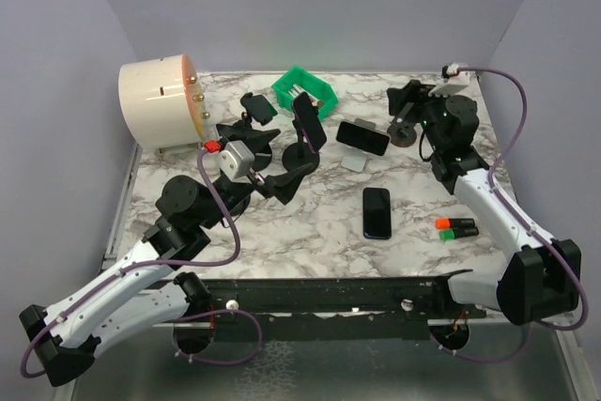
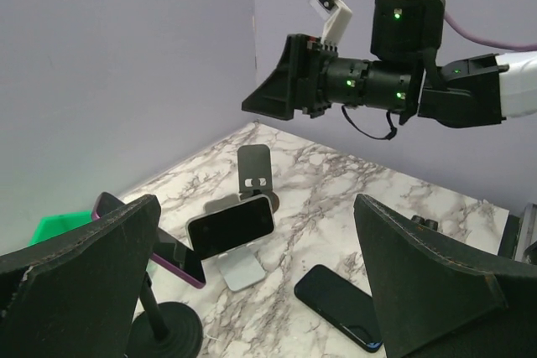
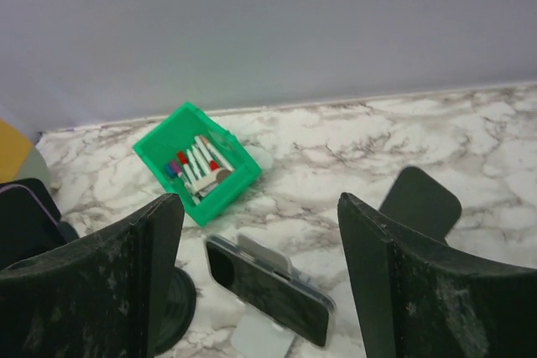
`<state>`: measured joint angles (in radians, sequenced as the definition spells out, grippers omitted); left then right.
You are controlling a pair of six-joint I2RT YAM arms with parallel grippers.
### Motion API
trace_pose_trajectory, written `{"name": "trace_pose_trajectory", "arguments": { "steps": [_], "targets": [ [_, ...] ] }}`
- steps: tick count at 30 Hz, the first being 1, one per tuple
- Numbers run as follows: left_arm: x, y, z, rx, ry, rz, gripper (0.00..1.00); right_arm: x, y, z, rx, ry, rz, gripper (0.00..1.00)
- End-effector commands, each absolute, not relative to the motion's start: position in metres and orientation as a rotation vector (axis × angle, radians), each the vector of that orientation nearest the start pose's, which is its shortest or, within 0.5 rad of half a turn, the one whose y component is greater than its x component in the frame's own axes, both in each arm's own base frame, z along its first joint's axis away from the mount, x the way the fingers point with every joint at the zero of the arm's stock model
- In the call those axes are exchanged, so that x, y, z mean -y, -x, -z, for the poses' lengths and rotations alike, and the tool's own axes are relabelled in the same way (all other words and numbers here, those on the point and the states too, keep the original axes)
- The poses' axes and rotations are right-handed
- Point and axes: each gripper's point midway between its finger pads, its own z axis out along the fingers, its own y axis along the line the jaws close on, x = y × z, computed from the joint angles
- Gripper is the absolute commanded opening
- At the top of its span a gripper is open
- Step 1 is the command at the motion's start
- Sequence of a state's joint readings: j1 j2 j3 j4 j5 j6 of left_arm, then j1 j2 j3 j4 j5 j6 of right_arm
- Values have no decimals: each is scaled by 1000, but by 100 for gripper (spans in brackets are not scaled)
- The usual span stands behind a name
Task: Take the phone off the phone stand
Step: Place the phone stand at the center of the board, then remove the phone from the phone stand.
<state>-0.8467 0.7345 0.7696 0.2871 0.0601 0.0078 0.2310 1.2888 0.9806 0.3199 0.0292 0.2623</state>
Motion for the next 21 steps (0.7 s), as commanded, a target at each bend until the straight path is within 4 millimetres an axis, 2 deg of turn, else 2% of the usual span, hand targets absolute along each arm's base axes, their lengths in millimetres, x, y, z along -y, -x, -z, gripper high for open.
{"name": "trace_pose_trajectory", "arguments": {
  "steps": [1, 3, 4, 6, 11, 15, 17, 18, 21],
  "targets": [
    [251, -203, -388, -1172, -601, 770, 99, -107, -411, -246, -1730, -76, -413, 80],
    [253, -203, -386, -1176, -607, 773, 99, -113, -400, -235, -1714, -63, -480, 80],
    [254, -203, -385, -1179, -610, 773, 99, -116, -392, -223, -1718, -62, -528, 80],
    [255, -204, -384, -1182, -611, 774, 99, -118, -383, -216, -1696, -81, -622, 80],
    [257, -203, -382, -1186, -618, 776, 99, -106, -374, -194, -1642, -196, -741, 77],
    [257, -202, -382, -1185, -620, 778, 99, -109, -360, -208, -1456, -167, -814, 74],
    [257, -202, -382, -1184, -620, 777, 99, -113, -363, -205, -1506, -106, -810, 76],
    [258, -201, -382, -1183, -622, 778, 99, -116, -365, -195, -1565, -69, -792, 77],
    [257, -202, -382, -1182, -621, 775, 99, -117, -369, -194, -1558, -50, -802, 76]
  ]
}}
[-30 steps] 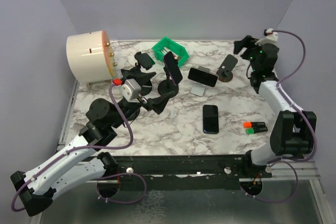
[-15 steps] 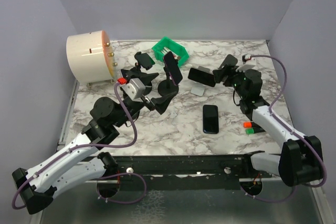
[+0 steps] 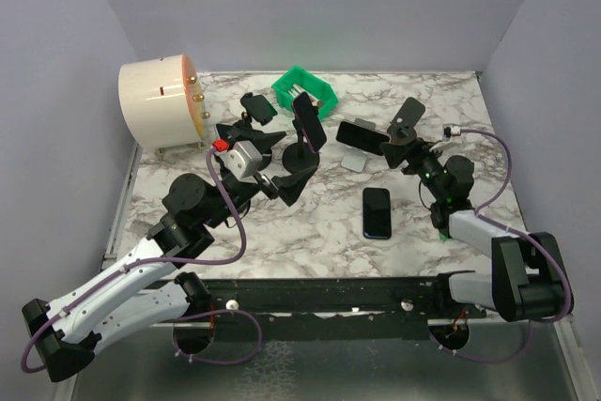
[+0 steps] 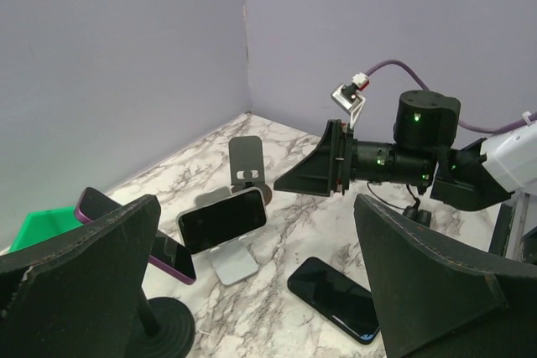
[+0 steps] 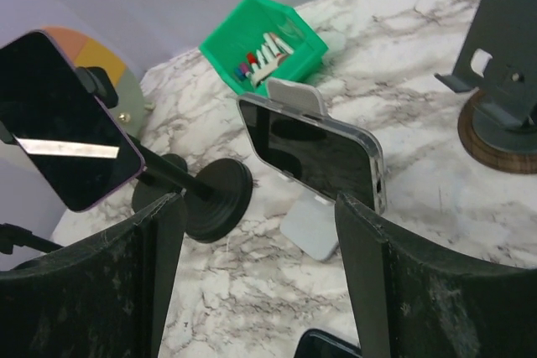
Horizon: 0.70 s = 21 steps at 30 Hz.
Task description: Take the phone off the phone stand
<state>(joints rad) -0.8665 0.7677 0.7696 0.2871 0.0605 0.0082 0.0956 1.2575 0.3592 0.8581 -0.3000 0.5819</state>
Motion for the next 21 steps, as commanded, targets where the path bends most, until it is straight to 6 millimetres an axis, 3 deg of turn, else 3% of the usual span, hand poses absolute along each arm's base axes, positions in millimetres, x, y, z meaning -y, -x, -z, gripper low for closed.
{"name": "trace_pose_trajectory", "arguments": {
  "steps": [1, 21],
  "targets": [
    [257, -202, -382, -1182, -621, 773, 99, -115, -371, -192, -1558, -58, -793, 77],
    [258, -202, -382, -1183, -626, 770, 99, -97, -428, -141, -1678, -94, -725, 70]
  ]
}}
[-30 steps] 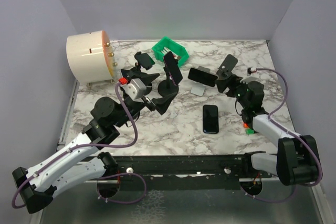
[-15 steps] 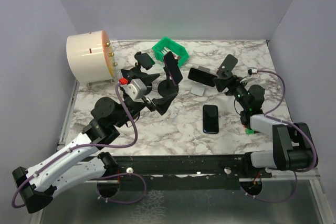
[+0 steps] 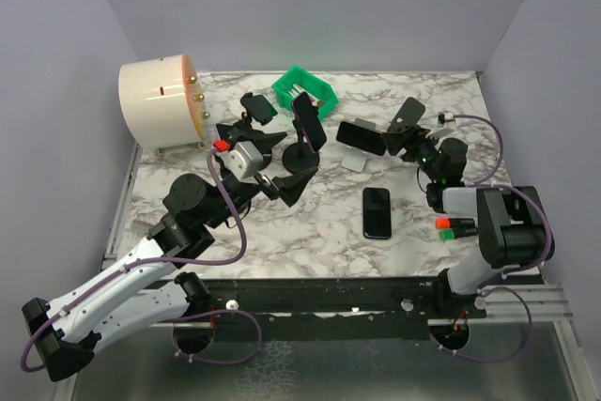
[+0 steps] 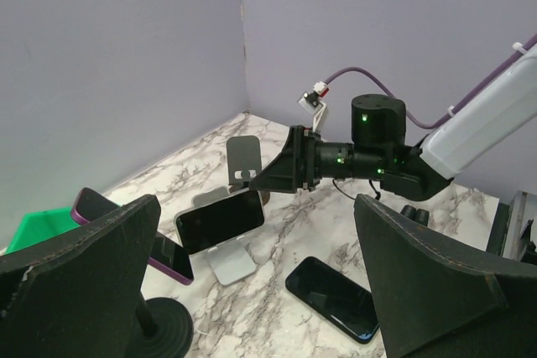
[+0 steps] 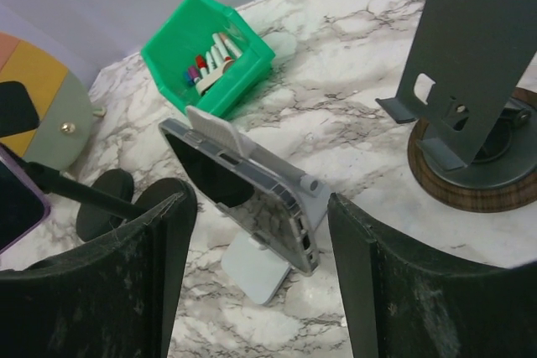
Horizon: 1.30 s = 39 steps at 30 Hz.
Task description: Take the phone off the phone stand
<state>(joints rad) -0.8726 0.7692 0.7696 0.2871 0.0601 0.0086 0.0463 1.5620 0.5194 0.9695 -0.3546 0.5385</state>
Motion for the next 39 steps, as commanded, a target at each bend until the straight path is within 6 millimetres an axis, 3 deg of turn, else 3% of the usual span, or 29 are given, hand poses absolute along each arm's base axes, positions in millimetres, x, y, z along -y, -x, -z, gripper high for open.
{"name": "trace_pose_trajectory", "arguments": {
  "steps": [1, 16, 27, 39],
  "targets": [
    [257, -201, -382, -1182, -624, 770, 99, -97, -429, -137, -1687, -88, -727, 70],
    [258, -201, -383, -1183, -626, 776, 99, -119, -435, -109, -1749, 30, -879, 61],
    [259, -202, -380, -1190, -630, 775, 99, -123, -434, -108, -1746, 56, -902, 44],
    [259, -203, -379, -1192, -629, 771, 99, -125, -429, -118, -1722, 83, -915, 7]
  ]
}}
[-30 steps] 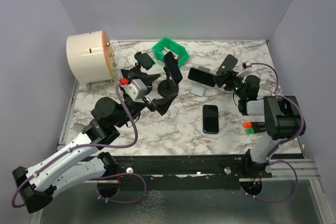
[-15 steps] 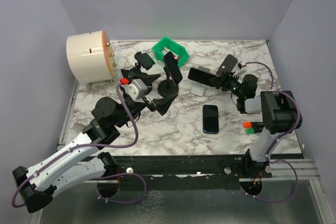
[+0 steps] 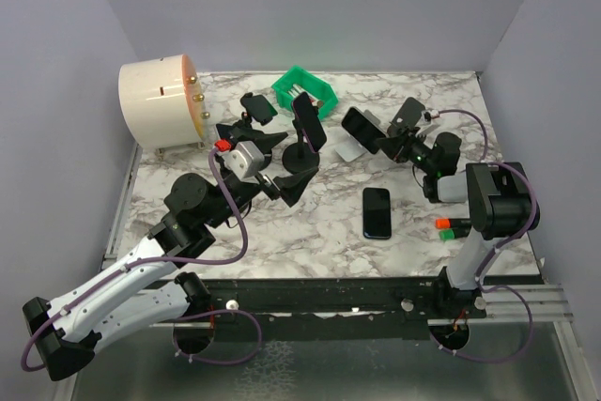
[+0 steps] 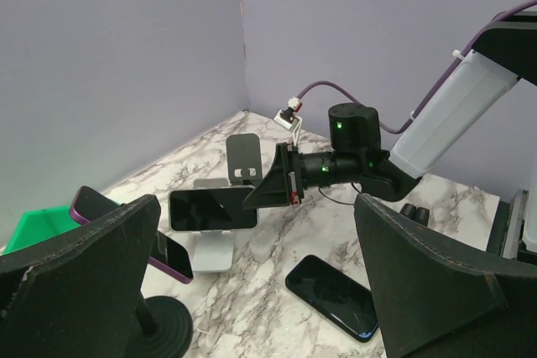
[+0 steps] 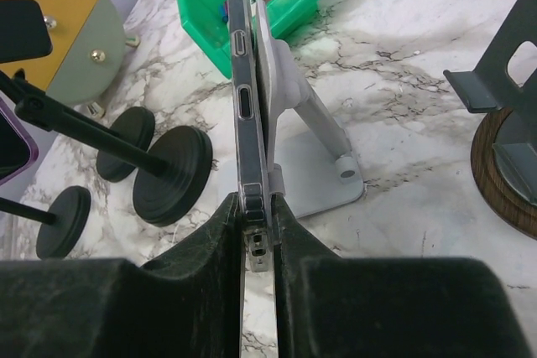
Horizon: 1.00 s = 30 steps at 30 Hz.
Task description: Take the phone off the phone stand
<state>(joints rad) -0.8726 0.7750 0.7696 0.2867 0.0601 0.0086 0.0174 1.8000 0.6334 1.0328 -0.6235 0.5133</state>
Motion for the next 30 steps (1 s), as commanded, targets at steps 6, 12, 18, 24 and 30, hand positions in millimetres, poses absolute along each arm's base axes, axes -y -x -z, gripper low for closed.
{"name": "trace_pose_trajectory", "arguments": {
  "steps": [6, 12, 18, 24, 30],
  "targets": [
    [259, -202, -380, -1190, -629, 772, 99, -127, -425, -125, -1699, 111, -918, 0],
    [260, -201, -380, -1190, -630, 780, 99, -131, -418, -140, -1655, 159, -924, 0],
    [259, -199, -383, -1182, -632, 788, 99, -140, -411, -148, -1658, 227, -896, 0],
    [259, -199, -383, -1180, -631, 789, 99, -144, -406, -155, -1652, 252, -875, 0],
    [259, -198, -384, -1178, -632, 792, 99, -139, -403, -186, -1614, 199, -848, 0]
  ]
}}
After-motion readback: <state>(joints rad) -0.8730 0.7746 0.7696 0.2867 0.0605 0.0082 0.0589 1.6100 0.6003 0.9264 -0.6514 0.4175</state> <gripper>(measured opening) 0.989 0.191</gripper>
